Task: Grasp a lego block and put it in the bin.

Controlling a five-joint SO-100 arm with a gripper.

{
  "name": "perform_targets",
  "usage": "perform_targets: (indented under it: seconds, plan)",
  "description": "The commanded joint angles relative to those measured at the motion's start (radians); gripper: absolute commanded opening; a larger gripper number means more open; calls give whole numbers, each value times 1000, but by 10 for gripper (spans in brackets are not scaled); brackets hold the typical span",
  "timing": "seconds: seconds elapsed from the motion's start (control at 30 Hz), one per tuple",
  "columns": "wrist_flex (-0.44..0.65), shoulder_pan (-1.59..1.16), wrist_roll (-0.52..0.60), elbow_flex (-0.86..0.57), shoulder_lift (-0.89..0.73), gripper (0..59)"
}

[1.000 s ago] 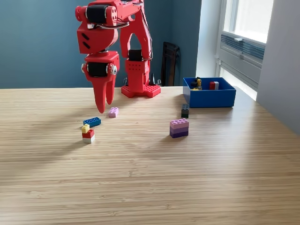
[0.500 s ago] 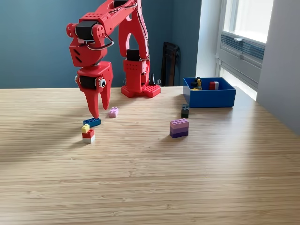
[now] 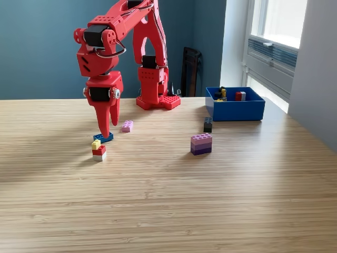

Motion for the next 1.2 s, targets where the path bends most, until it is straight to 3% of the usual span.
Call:
perform_targets:
  seconds: [0.03,0.3,0.87,0.97,1.2]
  plan:
    - [-38,15,-8,46,97,235]
    - [-77,25,-120,72,97,251]
    - [-233,77,-368,115,97,214]
    - [-261,77,-373,132,97,175]
    - [-316,69,-353,169,97,0]
